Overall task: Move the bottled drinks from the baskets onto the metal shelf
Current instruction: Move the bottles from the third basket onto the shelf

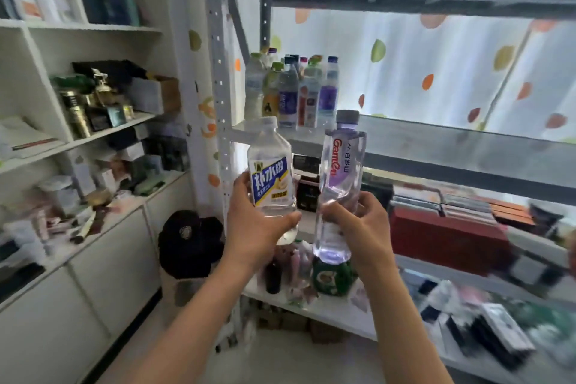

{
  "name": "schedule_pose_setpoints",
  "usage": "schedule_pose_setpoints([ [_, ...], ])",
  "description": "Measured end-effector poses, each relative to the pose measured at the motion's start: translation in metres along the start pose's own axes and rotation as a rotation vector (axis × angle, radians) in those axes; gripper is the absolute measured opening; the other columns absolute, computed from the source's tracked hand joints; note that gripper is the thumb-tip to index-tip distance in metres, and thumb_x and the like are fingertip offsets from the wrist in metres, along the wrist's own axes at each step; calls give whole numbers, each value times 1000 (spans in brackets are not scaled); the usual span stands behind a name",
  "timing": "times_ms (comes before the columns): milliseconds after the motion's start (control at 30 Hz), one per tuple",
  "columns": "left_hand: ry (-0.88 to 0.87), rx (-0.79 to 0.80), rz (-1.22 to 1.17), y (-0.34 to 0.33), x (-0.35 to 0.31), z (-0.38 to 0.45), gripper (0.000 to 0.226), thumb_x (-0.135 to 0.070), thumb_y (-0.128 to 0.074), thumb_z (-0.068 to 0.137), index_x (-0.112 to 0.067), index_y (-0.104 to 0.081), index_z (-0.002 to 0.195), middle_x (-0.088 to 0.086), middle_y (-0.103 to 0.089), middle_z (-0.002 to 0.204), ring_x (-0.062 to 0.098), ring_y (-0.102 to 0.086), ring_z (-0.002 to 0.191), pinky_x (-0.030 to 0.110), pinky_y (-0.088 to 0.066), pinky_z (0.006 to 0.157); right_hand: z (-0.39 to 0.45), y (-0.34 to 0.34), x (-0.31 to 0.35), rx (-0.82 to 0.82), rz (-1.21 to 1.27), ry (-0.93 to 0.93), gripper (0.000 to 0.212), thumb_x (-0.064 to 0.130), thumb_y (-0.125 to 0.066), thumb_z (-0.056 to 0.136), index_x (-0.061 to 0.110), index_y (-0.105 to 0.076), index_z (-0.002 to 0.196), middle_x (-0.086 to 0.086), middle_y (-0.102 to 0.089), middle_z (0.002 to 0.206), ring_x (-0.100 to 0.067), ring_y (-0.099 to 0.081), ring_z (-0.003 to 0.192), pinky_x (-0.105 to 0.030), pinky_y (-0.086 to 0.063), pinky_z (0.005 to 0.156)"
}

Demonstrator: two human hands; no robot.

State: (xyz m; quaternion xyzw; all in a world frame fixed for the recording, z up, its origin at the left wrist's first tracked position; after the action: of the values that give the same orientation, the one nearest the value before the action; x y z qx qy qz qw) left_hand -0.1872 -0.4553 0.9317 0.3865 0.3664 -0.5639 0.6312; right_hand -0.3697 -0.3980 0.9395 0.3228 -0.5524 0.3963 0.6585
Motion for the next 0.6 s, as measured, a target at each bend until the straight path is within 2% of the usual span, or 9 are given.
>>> schedule_pose_setpoints([
  [100, 1, 19, 8, -56, -6, 12, 91, -23, -93, 49, -39, -39, 120, -21, -60, 108, -13, -59, 95, 4, -45, 71, 26, 44, -3, -3, -28, 9, 46, 29, -87, 62, 23, -63, 101, 2, -75, 87, -19, -73, 82, -40, -59, 79],
  [200, 6, 25, 22, -95, -6, 23, 93, -32, -91, 46, -40, -38, 123, -22, -58, 111, -10, -58, 99, 4, -44, 72, 56, 76, -6, -5, -45, 30, 40, 18, -87, 68, 19, -63, 101, 5, -74, 81, -11, -72, 74, -30, -56, 71],
  [267, 13, 19, 13, -116, 0, 32, 94, -32, -92, 46, -40, -39, 122, -27, -60, 107, -11, -59, 97, 5, -46, 72, 75, 91, -7, 4, -52, 34, 41, 16, -86, 70, 17, -62, 103, 6, -73, 80, -8, -70, 71, -24, -51, 68],
  [400, 1, 17, 36, -141, 8, 52, 92, -40, -91, 44, -45, -40, 121, -40, -57, 104, -17, -57, 96, 0, -44, 74, 111, 102, -14, 2, -43, 34, 41, 15, -86, 71, 13, -63, 105, 1, -74, 82, -9, -70, 72, -25, -51, 69],
  [500, -11, 11, 50, -152, 16, 75, 87, -40, -92, 47, -46, -44, 120, -30, -61, 110, -12, -57, 102, 6, -45, 80, 137, 98, -17, -11, -54, 44, 38, 16, -86, 71, 14, -64, 102, 4, -74, 80, -8, -70, 71, -25, -52, 68],
  [600, -27, 19, 44, -158, 25, 104, 86, -38, -93, 48, -40, -47, 121, -26, -62, 110, -15, -57, 100, 1, -44, 76, 162, 88, -20, -46, -70, 51, 35, 16, -86, 71, 16, -64, 99, 1, -75, 81, -13, -72, 74, -28, -56, 71],
])
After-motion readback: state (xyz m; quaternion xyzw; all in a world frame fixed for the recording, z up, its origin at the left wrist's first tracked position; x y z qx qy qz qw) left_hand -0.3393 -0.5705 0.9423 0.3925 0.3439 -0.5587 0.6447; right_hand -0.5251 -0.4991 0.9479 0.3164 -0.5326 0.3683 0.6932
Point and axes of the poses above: each hand's wrist, its own z-axis towards the middle knuckle, its own y-axis out of the back of the hand, x = y × z, the point moved 3 cm from there along z, towards the middle knuckle
